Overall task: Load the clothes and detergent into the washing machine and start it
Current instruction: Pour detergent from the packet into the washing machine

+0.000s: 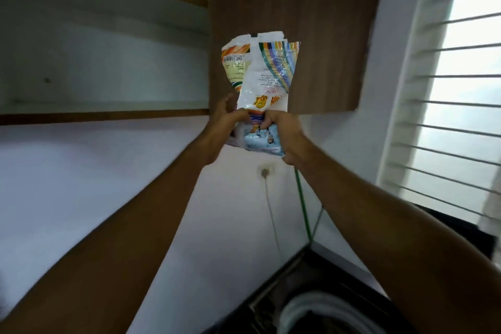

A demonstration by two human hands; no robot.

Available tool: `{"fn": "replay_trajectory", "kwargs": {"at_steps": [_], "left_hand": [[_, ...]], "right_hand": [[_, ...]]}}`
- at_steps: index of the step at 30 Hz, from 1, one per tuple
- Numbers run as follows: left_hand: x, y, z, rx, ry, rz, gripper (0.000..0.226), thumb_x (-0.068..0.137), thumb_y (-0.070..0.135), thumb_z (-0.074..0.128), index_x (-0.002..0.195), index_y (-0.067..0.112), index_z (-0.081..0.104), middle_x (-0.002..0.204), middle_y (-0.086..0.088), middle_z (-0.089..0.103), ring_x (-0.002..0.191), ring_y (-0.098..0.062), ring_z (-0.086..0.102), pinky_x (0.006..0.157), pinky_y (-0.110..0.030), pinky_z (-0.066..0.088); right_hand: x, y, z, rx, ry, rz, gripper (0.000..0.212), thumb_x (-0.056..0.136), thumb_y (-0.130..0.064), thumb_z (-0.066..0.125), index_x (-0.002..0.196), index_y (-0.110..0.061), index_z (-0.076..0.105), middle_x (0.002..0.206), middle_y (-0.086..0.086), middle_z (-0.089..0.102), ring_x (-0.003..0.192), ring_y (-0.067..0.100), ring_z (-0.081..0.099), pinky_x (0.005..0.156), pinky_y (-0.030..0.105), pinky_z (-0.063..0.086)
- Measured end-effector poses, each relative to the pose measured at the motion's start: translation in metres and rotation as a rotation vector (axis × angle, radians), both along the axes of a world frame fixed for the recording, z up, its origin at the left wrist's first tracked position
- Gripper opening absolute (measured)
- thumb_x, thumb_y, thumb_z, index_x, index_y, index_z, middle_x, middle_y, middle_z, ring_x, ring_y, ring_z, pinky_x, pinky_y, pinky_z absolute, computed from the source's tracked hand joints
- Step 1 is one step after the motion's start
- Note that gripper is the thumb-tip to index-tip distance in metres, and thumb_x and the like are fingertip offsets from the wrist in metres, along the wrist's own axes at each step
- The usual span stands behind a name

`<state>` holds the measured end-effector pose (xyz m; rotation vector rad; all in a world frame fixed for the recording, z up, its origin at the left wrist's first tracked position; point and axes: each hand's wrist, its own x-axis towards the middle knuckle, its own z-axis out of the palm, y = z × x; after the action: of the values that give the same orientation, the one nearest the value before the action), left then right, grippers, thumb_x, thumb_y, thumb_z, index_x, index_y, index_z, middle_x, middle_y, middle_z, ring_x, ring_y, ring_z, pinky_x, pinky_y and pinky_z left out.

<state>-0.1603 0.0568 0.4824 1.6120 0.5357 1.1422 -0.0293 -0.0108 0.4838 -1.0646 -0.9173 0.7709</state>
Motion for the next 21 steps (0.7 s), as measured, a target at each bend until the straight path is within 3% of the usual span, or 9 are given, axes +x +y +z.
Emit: {"fn": "replay_trajectory", "kwargs": {"at_steps": [2, 4, 8, 12, 18, 21], "left_hand": [[0.017, -0.015, -0.012, -0.006, 0.069, -0.119, 0.069, 0.085, 0.013, 0.067, 0.145, 0.027, 0.037, 0.121, 0.000, 0.064, 0.094, -0.015, 0.068, 0.060, -0.023, 0.055], [0.035, -0.033, -0.025, -0.015, 0.132, -0.262, 0.070, 0.084, 0.021, 0.073, 0.144, 0.029, 0.039, 0.121, -0.001, 0.068, 0.098, -0.019, 0.071, 0.068, -0.027, 0.057], [0.075, -0.077, -0.059, 0.013, 0.198, -0.452, 0.068, 0.079, 0.031, 0.080, 0.140, 0.024, 0.049, 0.126, -0.003, 0.068, 0.113, -0.025, 0.067, 0.087, -0.040, 0.057], [0.112, -0.117, -0.096, -0.067, 0.166, -0.558, 0.061, 0.082, 0.014, 0.076, 0.138, 0.017, 0.052, 0.123, -0.005, 0.069, 0.110, -0.024, 0.068, 0.076, -0.029, 0.057], [0.166, -0.150, -0.156, -0.160, 0.159, -0.671, 0.065, 0.075, 0.004, 0.079, 0.135, 0.010, 0.053, 0.120, -0.007, 0.071, 0.109, -0.025, 0.069, 0.078, -0.034, 0.058], [0.191, -0.157, -0.180, -0.176, 0.163, -0.716, 0.067, 0.071, 0.001, 0.080, 0.133, 0.007, 0.054, 0.118, -0.007, 0.071, 0.107, -0.023, 0.069, 0.076, -0.033, 0.059]], "right_hand": [[0.023, -0.028, -0.014, -0.025, -0.001, -0.024, 0.032, 0.048, -0.002, 0.059, 0.080, -0.001, 0.062, 0.074, 0.020, 0.067, 0.066, 0.035, 0.068, 0.068, 0.042, 0.059], [0.048, -0.057, -0.030, -0.060, -0.005, -0.059, 0.051, 0.037, -0.006, 0.061, 0.088, -0.001, 0.063, 0.085, 0.024, 0.069, 0.078, 0.040, 0.069, 0.082, 0.052, 0.055], [0.087, -0.117, -0.064, -0.124, 0.003, -0.155, 0.068, 0.029, -0.008, 0.062, 0.096, 0.005, 0.064, 0.095, 0.031, 0.067, 0.086, 0.045, 0.067, 0.090, 0.061, 0.050], [0.121, -0.164, -0.103, -0.226, 0.056, -0.221, 0.089, 0.023, -0.011, 0.069, 0.109, 0.009, 0.062, 0.112, 0.038, 0.063, 0.100, 0.057, 0.063, 0.096, 0.067, 0.045], [0.158, -0.219, -0.156, -0.323, 0.136, -0.348, 0.092, 0.020, -0.008, 0.070, 0.110, 0.008, 0.062, 0.109, 0.035, 0.065, 0.097, 0.052, 0.064, 0.094, 0.061, 0.049], [0.168, -0.235, -0.176, -0.361, 0.156, -0.449, 0.072, 0.026, -0.002, 0.066, 0.098, 0.005, 0.065, 0.103, 0.033, 0.066, 0.095, 0.051, 0.066, 0.089, 0.058, 0.053]]}}
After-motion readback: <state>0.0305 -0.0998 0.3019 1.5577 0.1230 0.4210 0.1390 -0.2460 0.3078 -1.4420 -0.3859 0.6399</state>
